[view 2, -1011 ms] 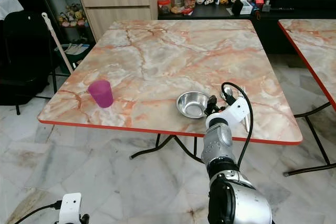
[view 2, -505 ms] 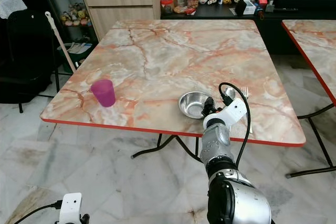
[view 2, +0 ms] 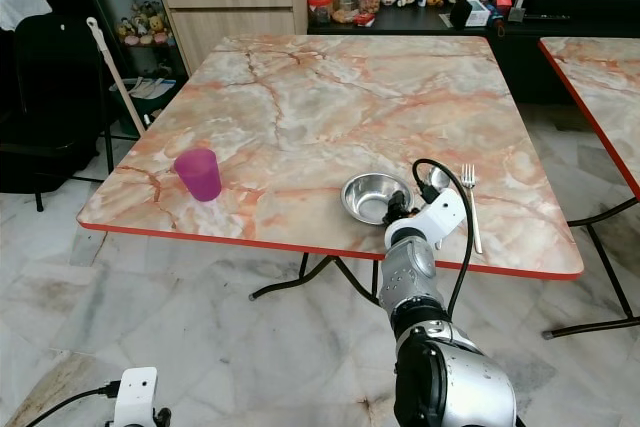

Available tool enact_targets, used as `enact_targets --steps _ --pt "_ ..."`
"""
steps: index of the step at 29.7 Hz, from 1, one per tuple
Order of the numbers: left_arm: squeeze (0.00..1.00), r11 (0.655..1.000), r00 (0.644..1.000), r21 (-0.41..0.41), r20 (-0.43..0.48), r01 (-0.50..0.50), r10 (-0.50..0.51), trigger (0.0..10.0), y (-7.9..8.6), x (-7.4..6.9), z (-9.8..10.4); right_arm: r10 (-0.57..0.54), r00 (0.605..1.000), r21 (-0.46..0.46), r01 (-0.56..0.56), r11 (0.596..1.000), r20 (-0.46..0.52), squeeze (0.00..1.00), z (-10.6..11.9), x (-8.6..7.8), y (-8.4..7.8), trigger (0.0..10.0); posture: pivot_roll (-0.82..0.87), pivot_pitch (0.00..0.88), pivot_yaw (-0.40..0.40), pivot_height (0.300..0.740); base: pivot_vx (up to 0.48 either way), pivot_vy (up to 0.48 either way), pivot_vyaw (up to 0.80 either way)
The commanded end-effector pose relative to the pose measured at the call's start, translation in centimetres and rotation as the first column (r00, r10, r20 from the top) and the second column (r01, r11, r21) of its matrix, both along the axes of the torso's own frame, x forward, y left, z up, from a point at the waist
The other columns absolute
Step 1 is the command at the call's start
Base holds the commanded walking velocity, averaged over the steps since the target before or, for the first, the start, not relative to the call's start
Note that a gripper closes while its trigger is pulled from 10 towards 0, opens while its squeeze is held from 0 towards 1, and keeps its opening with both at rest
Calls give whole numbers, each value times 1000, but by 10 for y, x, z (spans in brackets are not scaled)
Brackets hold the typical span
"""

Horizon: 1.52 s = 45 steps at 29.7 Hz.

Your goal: Setting the table

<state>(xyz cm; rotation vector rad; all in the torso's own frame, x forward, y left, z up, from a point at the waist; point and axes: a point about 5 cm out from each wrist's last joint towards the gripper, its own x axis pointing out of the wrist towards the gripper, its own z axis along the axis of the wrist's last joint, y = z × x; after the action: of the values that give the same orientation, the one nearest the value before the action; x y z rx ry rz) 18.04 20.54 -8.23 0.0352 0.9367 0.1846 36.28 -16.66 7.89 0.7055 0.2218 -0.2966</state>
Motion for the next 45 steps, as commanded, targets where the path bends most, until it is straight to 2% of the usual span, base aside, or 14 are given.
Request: enact_targets --steps 1,31,37,38,39,45 --pt "0 1000 1000 5 -9 -6 6 10000 2 -1 0 10 1000 -8 -10 1000 2 0 7 5 3 0 36 0 46 740 0 0 0" --pt "0 998 997 -40 -60 41 -43 10000 -5 -5 -4 -32 999 -21 31 999 -29 0 2 1 -2 0 37 0 56 740 0 0 0" --pt "0 999 997 -23 -57 42 -43 10000 -3 -4 -3 -14 1000 4 14 1000 27 0 7 4 2 0 34 0 59 740 0 0 0" --pt "0 999 997 -22 -57 41 -43 10000 -3 -4 -3 -3 999 5 3 1000 41 0 9 5 3 1216 34 0 59 740 0 0 0" --pt "0 999 997 -21 -57 41 -42 10000 -3 -4 -3 4 999 4 -5 1000 49 0 10 5 4 10000 34 0 59 740 0 0 0" --pt "0 999 998 -10 -53 40 -40 10000 -3 -4 -3 47 983 53 -57 997 178 0 24 11 14 10000 35 0 59 740 0 0 0"
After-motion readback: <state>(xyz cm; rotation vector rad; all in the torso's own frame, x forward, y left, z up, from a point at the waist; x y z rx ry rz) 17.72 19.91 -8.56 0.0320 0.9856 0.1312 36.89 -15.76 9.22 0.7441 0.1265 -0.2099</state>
